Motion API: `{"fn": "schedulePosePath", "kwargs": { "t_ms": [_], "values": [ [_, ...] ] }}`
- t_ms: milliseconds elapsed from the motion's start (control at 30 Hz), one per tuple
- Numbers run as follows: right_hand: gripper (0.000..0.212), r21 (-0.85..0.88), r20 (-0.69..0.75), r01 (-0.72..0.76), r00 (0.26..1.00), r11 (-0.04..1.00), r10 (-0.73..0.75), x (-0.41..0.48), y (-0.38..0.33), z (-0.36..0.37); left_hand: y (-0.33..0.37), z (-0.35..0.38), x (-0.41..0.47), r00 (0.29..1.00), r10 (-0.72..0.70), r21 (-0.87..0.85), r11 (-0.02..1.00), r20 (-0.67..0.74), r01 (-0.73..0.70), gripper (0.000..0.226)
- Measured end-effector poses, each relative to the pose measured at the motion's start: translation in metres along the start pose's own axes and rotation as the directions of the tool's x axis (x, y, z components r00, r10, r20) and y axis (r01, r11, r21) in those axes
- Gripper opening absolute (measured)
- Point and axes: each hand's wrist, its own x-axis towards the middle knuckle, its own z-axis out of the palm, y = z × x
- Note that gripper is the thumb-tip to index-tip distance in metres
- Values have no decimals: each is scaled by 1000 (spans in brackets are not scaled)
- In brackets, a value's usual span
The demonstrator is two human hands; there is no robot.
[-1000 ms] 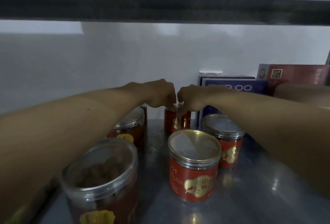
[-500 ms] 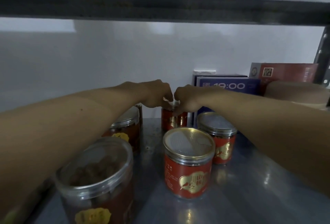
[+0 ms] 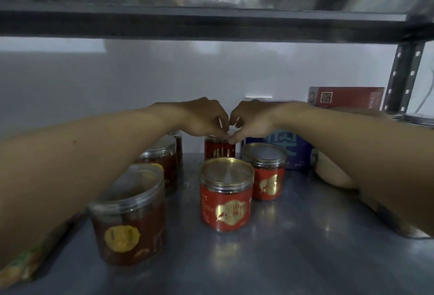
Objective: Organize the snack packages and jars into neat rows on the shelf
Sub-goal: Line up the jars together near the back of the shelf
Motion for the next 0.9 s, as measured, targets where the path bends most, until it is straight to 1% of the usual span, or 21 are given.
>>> {"fn": "schedulePosePath", "kwargs": {
  "t_ms": [67, 133, 167, 233, 300, 400, 500, 600, 633, 700, 767, 900],
  "values": [
    [74, 0, 31, -25, 999, 1000, 25, -11, 6, -2, 12, -1, -6, 997, -38, -83, 996, 62, 43, 33],
    [73, 36, 92, -53, 995, 998, 49, -20, 12, -2, 23, 2, -11, 982, -69, -194, 976, 178, 104, 34],
    [73, 75, 128, -69, 990, 995, 59, -25, 15, -1, 29, 4, -14, 971, -75, -222, 967, 229, 127, 33],
    [75, 161, 184, -110, 980, 981, 79, -32, 21, 3, 37, 10, -18, 954, -75, -232, 962, 289, 146, 32],
    [79, 228, 226, -145, 970, 963, 93, -37, 25, 7, 43, 13, -22, 948, -84, -239, 958, 306, 162, 36],
    [76, 293, 219, -146, 972, 945, 82, -40, 29, 12, 48, 14, -27, 944, -112, -255, 947, 311, 197, 35],
    [78, 319, 203, -128, 977, 939, 65, -41, 32, 14, 54, 18, -30, 942, -116, -296, 931, 314, 213, 33],
    [76, 332, 201, -115, 978, 936, 48, -42, 33, 16, 58, 21, -31, 939, -109, -335, 916, 326, 223, 41],
    [74, 333, 196, -109, 980, 936, 44, -43, 33, 16, 58, 20, -31, 941, -106, -349, 911, 323, 222, 41],
    [70, 328, 186, -94, 982, 940, 33, -44, 31, 16, 54, 16, -34, 952, -104, -369, 906, 286, 210, 36],
    [65, 335, 178, -78, 984, 939, 18, -43, 28, 17, 45, 12, -35, 970, -110, -351, 918, 217, 183, 36],
    [67, 373, 133, -44, 991, 927, -6, -39, 20, 20, 22, 7, -35, 985, -145, -207, 965, 97, 162, 41]
  ]
}}
